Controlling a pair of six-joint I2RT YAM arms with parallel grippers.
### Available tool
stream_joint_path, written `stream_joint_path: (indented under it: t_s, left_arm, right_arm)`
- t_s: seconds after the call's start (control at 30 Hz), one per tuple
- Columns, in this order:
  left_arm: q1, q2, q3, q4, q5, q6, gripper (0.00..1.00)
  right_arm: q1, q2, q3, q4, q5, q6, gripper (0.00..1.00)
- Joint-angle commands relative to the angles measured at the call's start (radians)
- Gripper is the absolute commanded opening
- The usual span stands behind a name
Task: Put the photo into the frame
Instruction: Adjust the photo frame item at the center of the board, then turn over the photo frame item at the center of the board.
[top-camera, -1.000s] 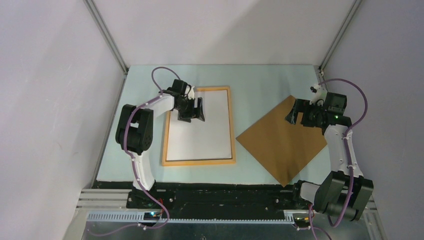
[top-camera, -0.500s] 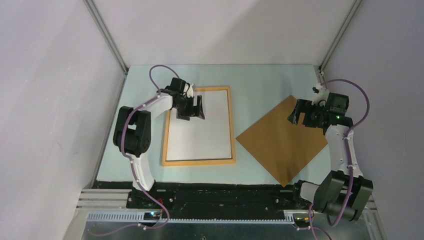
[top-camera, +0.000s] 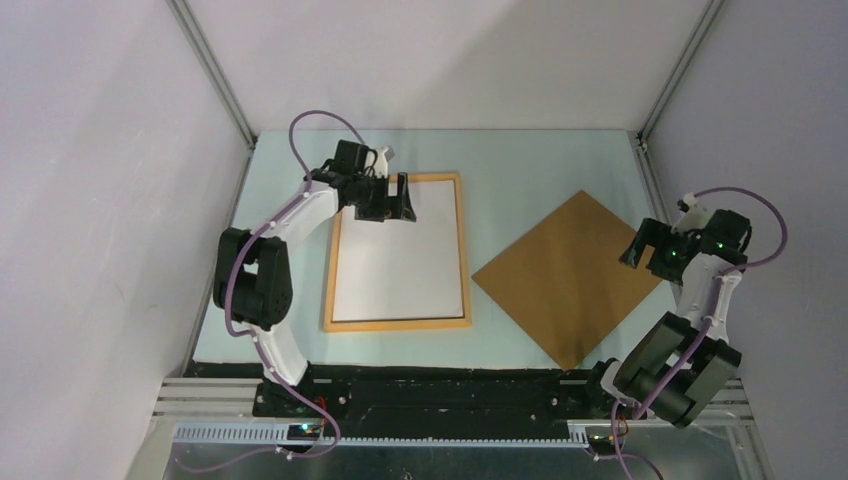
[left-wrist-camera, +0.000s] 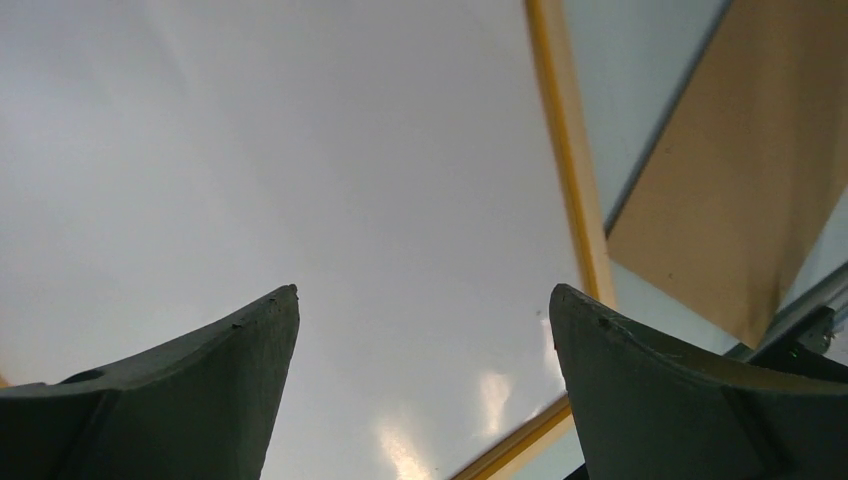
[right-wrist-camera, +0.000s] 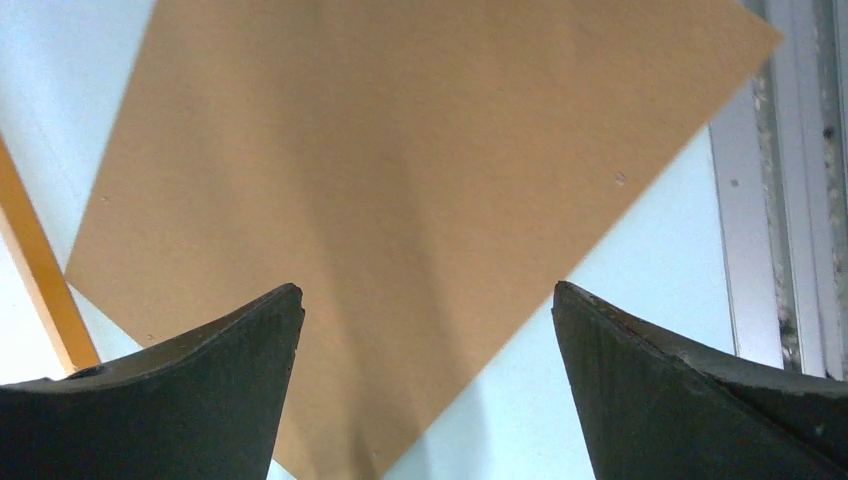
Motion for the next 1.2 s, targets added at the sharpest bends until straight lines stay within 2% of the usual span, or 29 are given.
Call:
stream_joint_path:
  t_s: [0.0,0.27,0.6,0.87,1.17]
  left_arm:
    - [-0.058,-0.021,0.081,0.015,0.068,0.042,1.0]
    - [-0.214,0.052,0.216,0.014,0.063,0.079,1.0]
    - [-0.39,0.311,0.452,0.014,0.035,0.009,0.98]
    - [-0.452,0.485,0.589,0.015,0.006,-0.067,0.98]
    - [-0.459,0.593,0.631,0.014,0.007,-0.176,0.97]
  right_arm:
    - [-0.086,0.028,-0.023,-0.034,-0.033,-0.094,0.99]
    - [-0.198,0.078,-0.089,-0.023,0.024,-0.169,0.99]
    - [-0.262,0.188,-0.134,0.025,0.015,-0.208,0.98]
    - [-0.286,0.276,-0.139,0.075,-0.001,-0.228,0.97]
    - [-0.283,0.401,-0.114,0.112,-0.065,-0.243,0.96]
